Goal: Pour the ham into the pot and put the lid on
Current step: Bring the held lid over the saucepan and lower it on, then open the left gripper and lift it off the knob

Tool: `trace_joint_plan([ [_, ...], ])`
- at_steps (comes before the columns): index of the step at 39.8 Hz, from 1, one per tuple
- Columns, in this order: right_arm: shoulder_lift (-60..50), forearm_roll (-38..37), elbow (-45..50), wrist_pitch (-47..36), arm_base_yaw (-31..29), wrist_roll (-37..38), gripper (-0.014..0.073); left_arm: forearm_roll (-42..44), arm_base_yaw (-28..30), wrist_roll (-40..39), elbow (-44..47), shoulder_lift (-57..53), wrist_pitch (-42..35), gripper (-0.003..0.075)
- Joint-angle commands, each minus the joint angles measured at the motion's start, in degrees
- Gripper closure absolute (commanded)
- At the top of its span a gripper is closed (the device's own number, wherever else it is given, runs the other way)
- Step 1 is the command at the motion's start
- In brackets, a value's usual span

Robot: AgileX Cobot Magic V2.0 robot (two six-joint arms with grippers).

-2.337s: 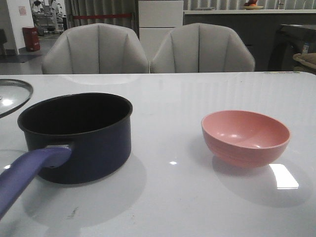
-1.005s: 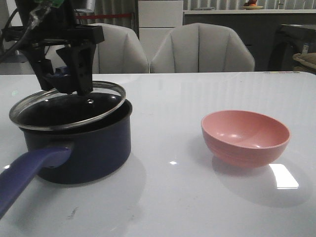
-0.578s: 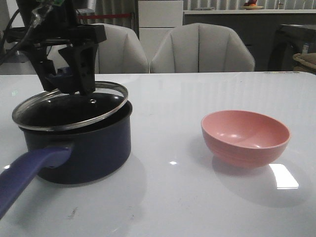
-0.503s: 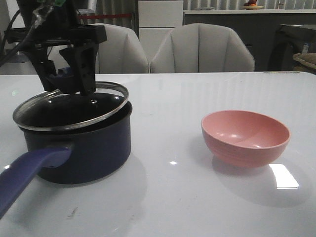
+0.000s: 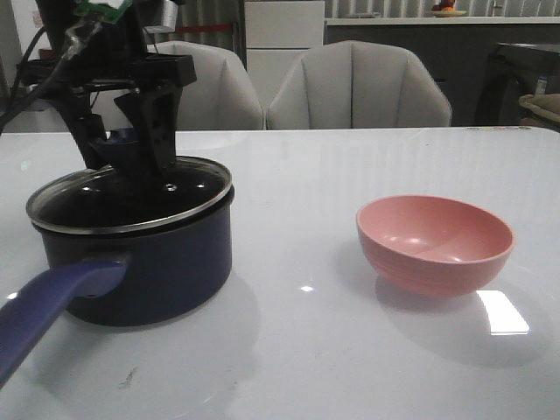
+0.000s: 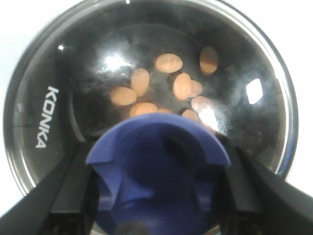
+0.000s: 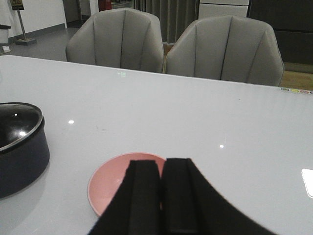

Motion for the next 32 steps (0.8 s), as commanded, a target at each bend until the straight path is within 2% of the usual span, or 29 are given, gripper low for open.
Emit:
trace_joint_plan([
  [1,0.26,0.11,-1.55,-3.89,0.13,-0.44,0.0456,-1.18,-0.43,-0.13,-1.53,-2.24,3.43,0.0249],
  [6,0.26,0.11,-1.55,-3.89,0.13,-0.44,0.0456,-1.18,-0.43,-0.13,-1.92,-2.24,3.43,0.0194],
  [17,0.26,0.11,-1.55,-3.89,0.13,-0.44,0.0456,-1.18,-0.43,-0.13,-6.78,-5.15,3.43,0.0197],
  [26,0.26,0.11,-1.55,-3.89,0.13,-0.44,0.0456,1.83,-0.43,1.45,-6.39,-12.13,2.87,0.0197],
  [32,0.26,0.11,-1.55,-3.89,0.13,-0.44,0.0456,1.93,-0.43,1.91,-2.35,-18.95,-0.47,0.0197],
])
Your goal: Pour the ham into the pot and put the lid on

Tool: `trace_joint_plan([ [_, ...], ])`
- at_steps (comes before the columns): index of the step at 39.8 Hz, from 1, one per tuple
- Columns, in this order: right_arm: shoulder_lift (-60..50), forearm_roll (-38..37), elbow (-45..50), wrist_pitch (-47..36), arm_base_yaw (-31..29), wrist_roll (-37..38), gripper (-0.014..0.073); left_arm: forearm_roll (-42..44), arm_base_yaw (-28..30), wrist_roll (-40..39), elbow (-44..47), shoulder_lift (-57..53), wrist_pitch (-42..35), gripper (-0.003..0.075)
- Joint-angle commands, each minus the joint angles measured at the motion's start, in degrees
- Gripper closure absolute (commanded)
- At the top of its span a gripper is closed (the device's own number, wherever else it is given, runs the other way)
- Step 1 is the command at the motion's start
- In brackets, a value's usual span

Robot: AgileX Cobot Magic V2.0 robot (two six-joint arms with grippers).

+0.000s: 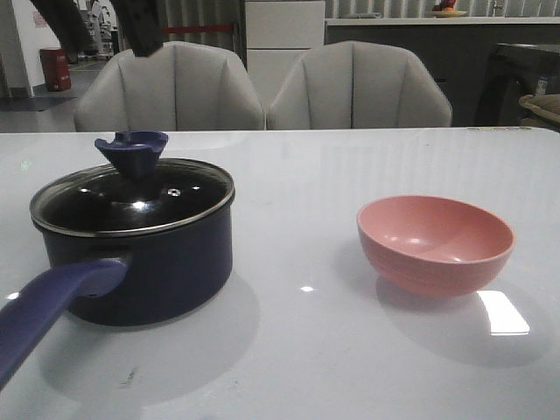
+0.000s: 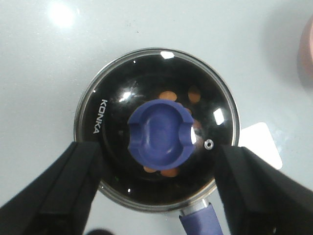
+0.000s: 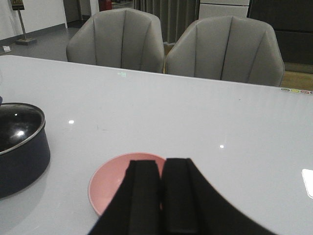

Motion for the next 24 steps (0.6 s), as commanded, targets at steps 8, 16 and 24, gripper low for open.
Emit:
trace_joint_plan([
  [8,0.26,0.11,-1.55,-3.89,0.13,-0.44,0.0456,0.73,-0.43,0.63,11.06,-17.94,-9.97,0.0197],
  [16,0.26,0.11,-1.55,-3.89,0.13,-0.44,0.0456,0.73,-0.43,0.63,25.03,-31.88,-18.39,0.0197],
  [24,0.26,0.11,-1.55,-3.89,0.13,-0.44,0.0456,-1.61,-0.43,0.63,39.97,-48.66,-28.43,0.0197],
])
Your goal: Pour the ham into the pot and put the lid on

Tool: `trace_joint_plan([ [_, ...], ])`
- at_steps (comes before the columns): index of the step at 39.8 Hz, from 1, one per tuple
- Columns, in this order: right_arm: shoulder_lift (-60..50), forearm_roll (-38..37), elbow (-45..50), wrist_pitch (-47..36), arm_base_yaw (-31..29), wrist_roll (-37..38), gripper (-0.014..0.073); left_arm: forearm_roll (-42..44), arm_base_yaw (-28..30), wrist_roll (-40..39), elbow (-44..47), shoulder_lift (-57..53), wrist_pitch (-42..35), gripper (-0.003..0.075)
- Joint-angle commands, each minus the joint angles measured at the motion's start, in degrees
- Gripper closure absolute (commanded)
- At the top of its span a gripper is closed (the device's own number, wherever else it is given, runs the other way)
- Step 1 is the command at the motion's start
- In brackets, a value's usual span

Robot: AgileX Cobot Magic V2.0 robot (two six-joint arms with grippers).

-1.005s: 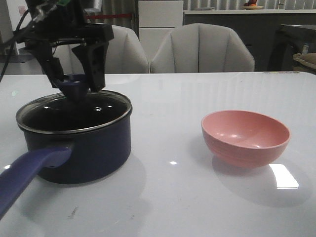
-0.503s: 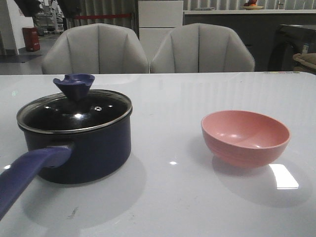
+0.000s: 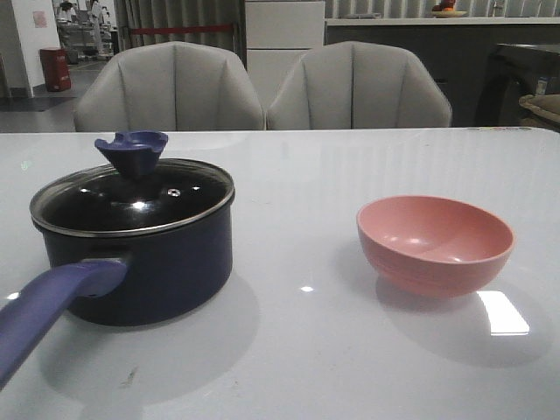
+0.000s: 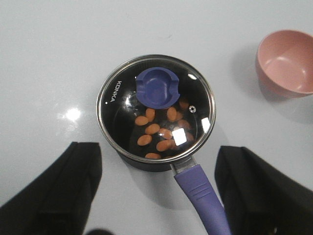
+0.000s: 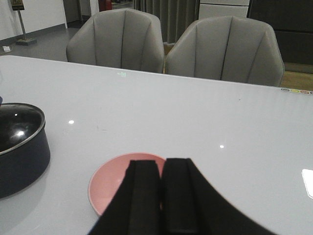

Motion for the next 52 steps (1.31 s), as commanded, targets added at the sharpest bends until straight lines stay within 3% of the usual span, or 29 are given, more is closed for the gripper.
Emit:
trace_joint_plan([
  [1,0.26,0.11,-1.55,-3.89,0.13,-0.44,0.0456,-1.21,-0.43,0.01,5.82,-9.56,-10.17,0.0197],
  [8,0.26,0.11,-1.55,-3.89,0.13,-0.44,0.0456,-1.21,-0.43,0.13,18.01,-25.38,-18.14,0.0199],
  [14,0.26,0.11,-1.55,-3.89,0.13,-0.44,0.0456,-0.84,-0.43,0.13,26.19,-37.74,-19.98,0.0218],
  [18,0.26,0.11,-1.55,-3.89,0.13,-0.44,0.0456,-0.07,-0.43,0.13,30.7,-44.19,-20.22,0.0325],
  [23,0.26,0.11,-1.55,-3.89,0.13,-0.44,0.0456,-0.01,-0.43,0.13,33.88,-49.58,-21.18,0.0566],
  [25,0.26,0.11,-1.55,-3.89,0.13,-0.44,0.0456,-0.01,-0.43,0.13,34.29,-50.92,-21.31,0.0614],
  [49,0.26,0.11,-1.55,-3.89,0.13,-0.44,0.0456,0.02,-0.43,0.13,34.61,-51.52,-21.31,0.0599],
  [52,0.26,0.11,-1.55,-3.89,0.13,-0.44,0.0456,2.69,-0.43,0.22,35.72,-51.41,-24.12,0.0599],
])
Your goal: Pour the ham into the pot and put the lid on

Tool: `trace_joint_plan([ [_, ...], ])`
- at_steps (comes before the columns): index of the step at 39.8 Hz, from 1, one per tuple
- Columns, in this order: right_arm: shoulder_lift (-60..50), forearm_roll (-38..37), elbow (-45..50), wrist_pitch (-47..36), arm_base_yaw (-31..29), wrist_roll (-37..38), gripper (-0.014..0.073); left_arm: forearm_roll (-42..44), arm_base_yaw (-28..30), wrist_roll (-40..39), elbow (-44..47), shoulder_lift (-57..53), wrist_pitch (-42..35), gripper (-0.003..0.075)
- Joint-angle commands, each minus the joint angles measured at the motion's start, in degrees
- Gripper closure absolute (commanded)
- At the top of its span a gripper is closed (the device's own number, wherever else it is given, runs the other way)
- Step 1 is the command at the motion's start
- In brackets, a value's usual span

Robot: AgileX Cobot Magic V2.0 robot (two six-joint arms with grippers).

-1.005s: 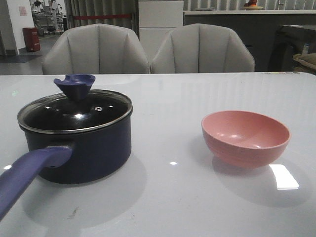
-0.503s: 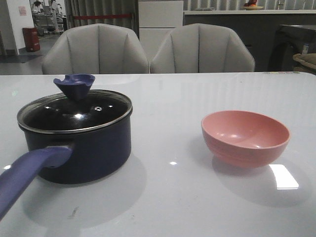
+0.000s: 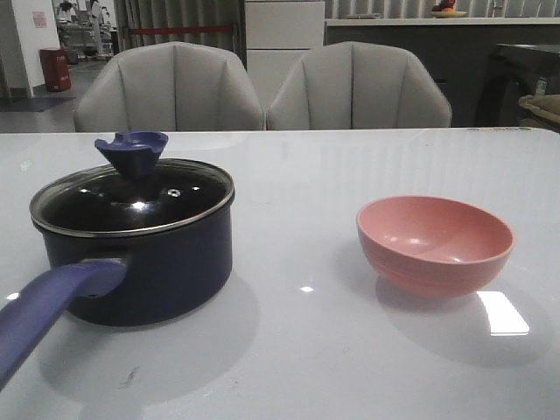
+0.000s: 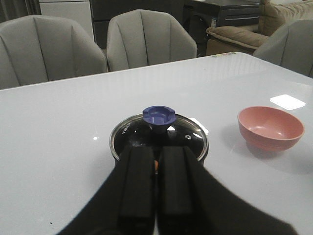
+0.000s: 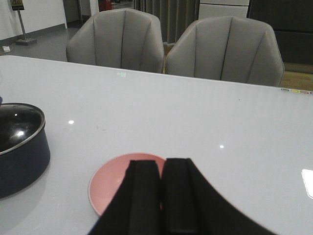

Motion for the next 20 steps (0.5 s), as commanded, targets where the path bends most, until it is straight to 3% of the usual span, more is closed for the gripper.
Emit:
trace_joint_plan([
  [1,0.26,0.11,-1.55,-3.89,0.13,-0.44,0.0456,1.65,-0.18,-0.1,0.36,0.87,-8.93,0.0599],
  [9,0.26,0.11,-1.55,-3.89,0.13,-0.44,0.0456,1.87,7.08,-1.86,10.46,0.67,-26.84,0.0599],
  [20,0.26,0.11,-1.55,-3.89,0.13,-0.44,0.0456,2.91,17.88,-5.75,22.6,-1.06,-34.5,0.0599],
])
